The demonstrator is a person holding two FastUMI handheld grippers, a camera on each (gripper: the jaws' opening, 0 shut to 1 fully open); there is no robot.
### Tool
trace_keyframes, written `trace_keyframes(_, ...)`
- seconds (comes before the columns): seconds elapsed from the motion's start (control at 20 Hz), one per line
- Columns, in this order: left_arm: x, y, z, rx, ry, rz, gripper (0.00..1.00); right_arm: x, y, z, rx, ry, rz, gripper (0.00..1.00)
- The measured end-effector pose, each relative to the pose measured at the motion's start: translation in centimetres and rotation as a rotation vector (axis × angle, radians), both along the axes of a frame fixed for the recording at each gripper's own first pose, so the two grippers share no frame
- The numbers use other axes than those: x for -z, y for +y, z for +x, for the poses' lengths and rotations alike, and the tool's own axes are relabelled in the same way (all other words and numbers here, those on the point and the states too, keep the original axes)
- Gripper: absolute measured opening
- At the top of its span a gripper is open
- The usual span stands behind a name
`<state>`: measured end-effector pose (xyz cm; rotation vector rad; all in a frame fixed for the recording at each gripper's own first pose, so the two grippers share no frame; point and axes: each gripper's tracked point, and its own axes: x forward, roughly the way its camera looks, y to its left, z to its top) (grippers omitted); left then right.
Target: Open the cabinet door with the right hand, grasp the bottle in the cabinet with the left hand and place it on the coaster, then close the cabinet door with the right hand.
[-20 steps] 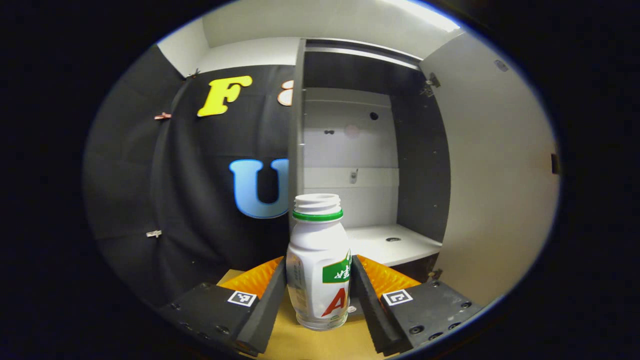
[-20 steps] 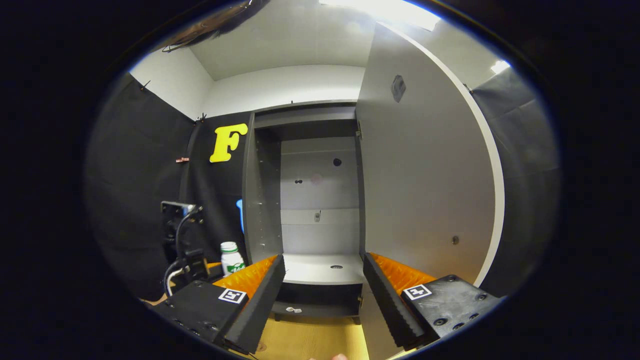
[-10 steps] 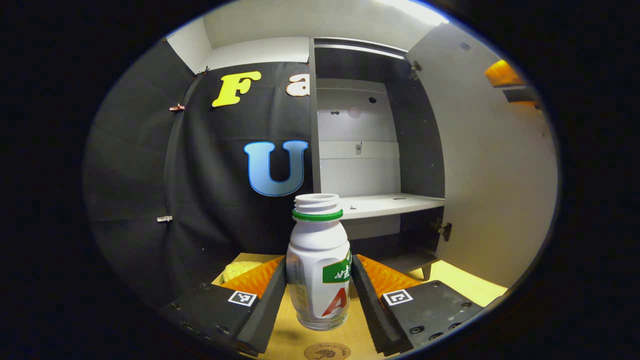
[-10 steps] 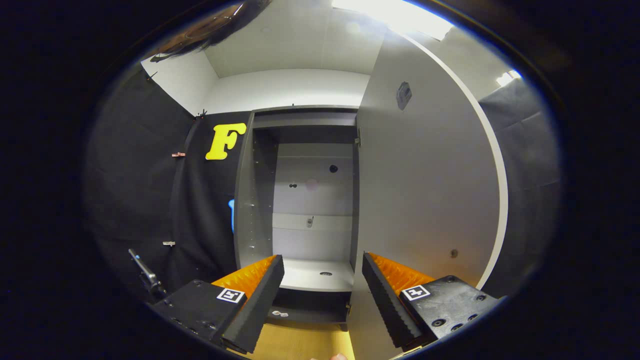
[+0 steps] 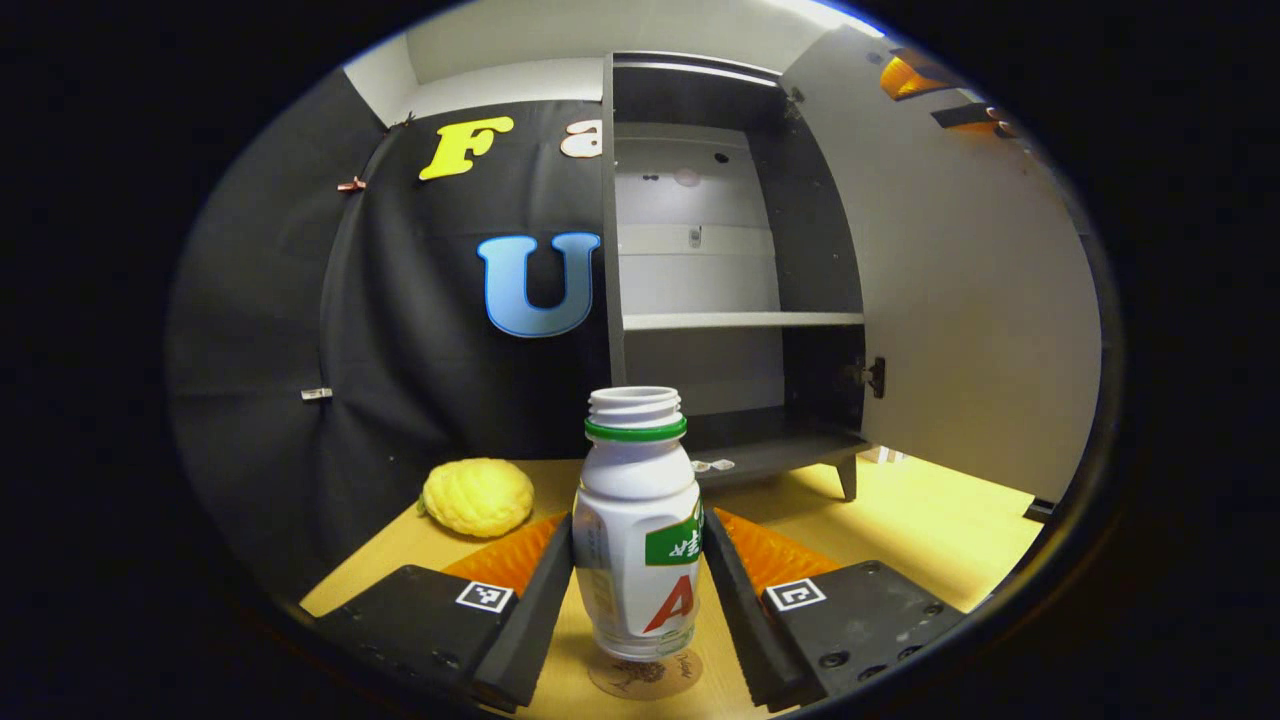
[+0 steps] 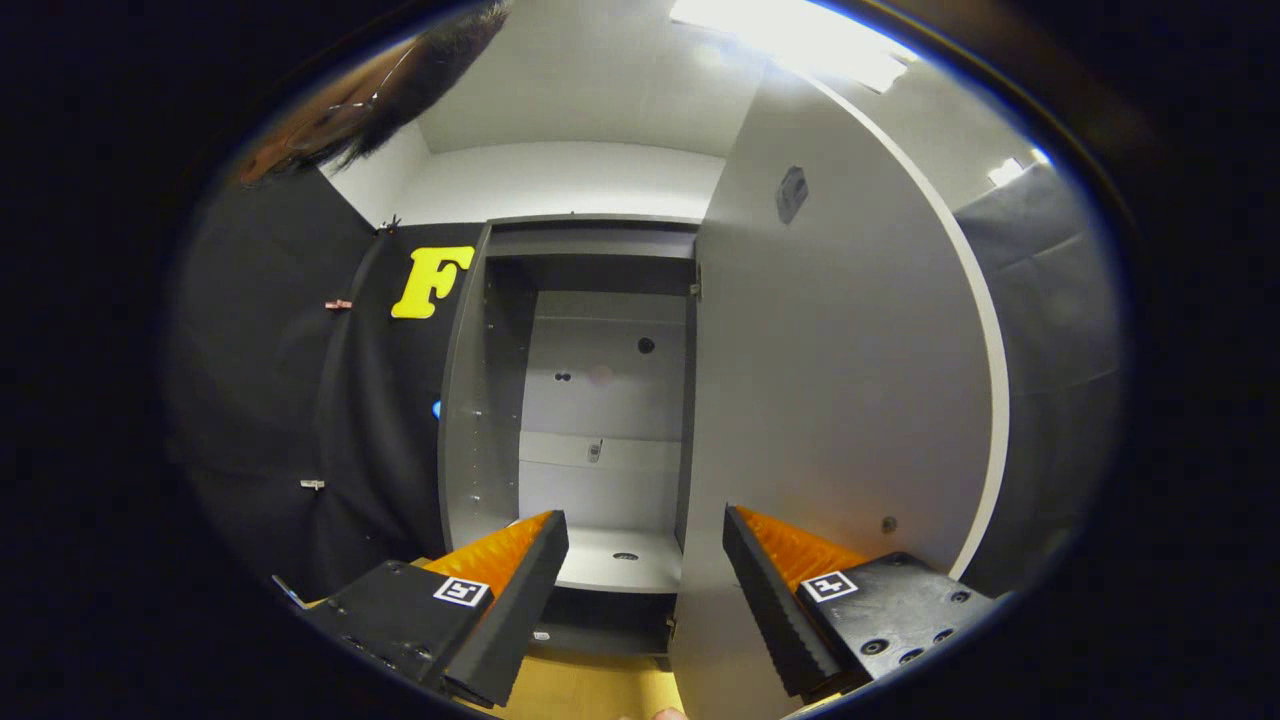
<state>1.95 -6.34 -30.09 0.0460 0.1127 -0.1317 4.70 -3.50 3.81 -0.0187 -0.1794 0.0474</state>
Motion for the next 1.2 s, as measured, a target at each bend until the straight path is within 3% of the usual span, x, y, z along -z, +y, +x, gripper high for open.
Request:
trace_keyframes(0.4, 4.8, 0.4, -0.7, -0.019, 0.021, -0.052, 0.77, 1.0, 0.2, 0.4, -0.002, 0.039, -0.01, 0.97)
trace_keyframes(0.8, 4.6, 0.1, -1.1, -0.01, 0.008, -0.041, 0.8, 1.1, 0.2, 0.0, -0.002, 0.045, -0.043, 0.97)
trace_keyframes(1.05, 4.3, 0.1, -1.5, -0.004, 0.03, -0.029, 0.95, 1.0, 0.1, -0.6, -0.002, 0.046, -0.027, 0.97)
trace_keyframes(1.2, 3.0, 0.1, -1.9, 0.01, 0.023, 0.0, 0.95, 1.1, 0.0, -1.0, 0.002, 0.047, -0.019, 0.97)
